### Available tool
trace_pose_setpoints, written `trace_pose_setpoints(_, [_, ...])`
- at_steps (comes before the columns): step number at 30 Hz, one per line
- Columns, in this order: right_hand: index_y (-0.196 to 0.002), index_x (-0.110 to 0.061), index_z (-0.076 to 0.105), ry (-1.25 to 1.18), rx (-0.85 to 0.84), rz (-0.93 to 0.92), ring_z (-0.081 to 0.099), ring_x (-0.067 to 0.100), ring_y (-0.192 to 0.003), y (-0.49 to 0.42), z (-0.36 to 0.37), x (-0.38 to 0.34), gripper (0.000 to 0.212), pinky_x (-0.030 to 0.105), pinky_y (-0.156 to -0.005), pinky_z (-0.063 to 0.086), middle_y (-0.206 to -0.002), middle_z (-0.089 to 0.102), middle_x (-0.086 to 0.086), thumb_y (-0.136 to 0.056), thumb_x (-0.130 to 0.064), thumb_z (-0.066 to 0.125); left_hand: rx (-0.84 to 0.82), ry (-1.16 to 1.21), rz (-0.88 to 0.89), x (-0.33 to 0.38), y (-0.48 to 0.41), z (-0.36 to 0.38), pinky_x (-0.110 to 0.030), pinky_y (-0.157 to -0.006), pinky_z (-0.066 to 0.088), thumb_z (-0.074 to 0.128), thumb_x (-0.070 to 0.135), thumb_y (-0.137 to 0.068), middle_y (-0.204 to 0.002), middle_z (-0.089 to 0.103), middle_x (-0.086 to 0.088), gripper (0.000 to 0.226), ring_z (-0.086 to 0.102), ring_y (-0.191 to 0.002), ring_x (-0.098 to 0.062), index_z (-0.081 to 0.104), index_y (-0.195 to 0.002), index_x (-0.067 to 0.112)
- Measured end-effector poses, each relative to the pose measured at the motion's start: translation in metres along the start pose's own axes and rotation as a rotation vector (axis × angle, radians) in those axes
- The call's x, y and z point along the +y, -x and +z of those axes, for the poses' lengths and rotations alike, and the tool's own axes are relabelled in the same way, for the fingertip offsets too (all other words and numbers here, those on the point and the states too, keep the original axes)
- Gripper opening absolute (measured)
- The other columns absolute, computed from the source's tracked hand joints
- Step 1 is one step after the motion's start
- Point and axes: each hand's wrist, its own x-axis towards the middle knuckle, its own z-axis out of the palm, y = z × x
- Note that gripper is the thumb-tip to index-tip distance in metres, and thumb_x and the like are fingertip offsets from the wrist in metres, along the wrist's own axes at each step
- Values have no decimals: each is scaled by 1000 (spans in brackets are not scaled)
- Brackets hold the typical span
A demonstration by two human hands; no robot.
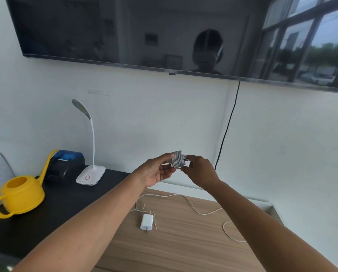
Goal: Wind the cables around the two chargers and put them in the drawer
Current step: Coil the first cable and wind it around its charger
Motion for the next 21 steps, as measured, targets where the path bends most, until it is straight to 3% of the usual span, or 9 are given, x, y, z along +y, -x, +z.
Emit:
trace_pose_setpoints(4, [-126, -23, 60, 64, 19, -2, 64, 23, -93, 2, 2, 1, 38, 26, -71, 41, -96, 71, 3, -89, -33, 62, 3, -21, -46, -1, 1, 2, -28, -58, 56, 73, 32, -84, -95, 69, -15, 32, 69, -75, -22, 66, -104, 9])
trace_pose_setpoints(6, [-125, -23, 59, 102, 35, -18, 64, 24, -97, 3, 1, 1, 38, 29, -75, 46, -98, 72, 2, -90, -35, 61, -15, 3, -73, -2, 2, 4, -38, -70, 61, 70, 34, -86, -98, 70, -17, 35, 72, -83, -26, 64, -110, 8])
trace_pose_setpoints(8, [-127, -21, 57, 153, 46, -49, 64, 25, -98, 4, 0, 0, 38, 31, -77, 46, -98, 72, 3, -91, -33, 58, -29, 50, -79, -2, 3, 7, -45, -72, 61, 68, 32, -87, -101, 70, -16, 40, 73, -86, -30, 62, -119, 7])
trace_pose_setpoints(13, [-120, -20, 56, 297, 107, -156, 66, 29, -91, 8, -4, 2, 30, 32, -72, 47, -98, 73, 1, -94, -36, 54, -41, 90, -116, 2, 9, 13, -42, -65, 61, 70, 29, -86, -104, 69, -15, 46, 73, -86, -33, 62, -122, 4])
trace_pose_setpoints(17, [-116, -21, 56, 347, 121, -246, 65, 29, -87, 13, -11, 7, 25, 30, -63, 39, -102, 71, -3, -96, -36, 51, -90, 37, -165, 7, 13, 6, -33, -60, 60, 70, 27, -84, -102, 72, -15, 42, 73, -85, -31, 63, -119, 4])
trace_pose_setpoints(21, [-113, -26, 62, 340, 136, -351, 66, 27, -86, 12, -18, 9, 20, 28, -60, 37, -103, 71, -6, -97, -33, 51, -94, 40, -142, 9, 14, 3, -37, -63, 60, 67, 28, -86, -95, 72, -15, 36, 73, -81, -29, 65, -113, 5])
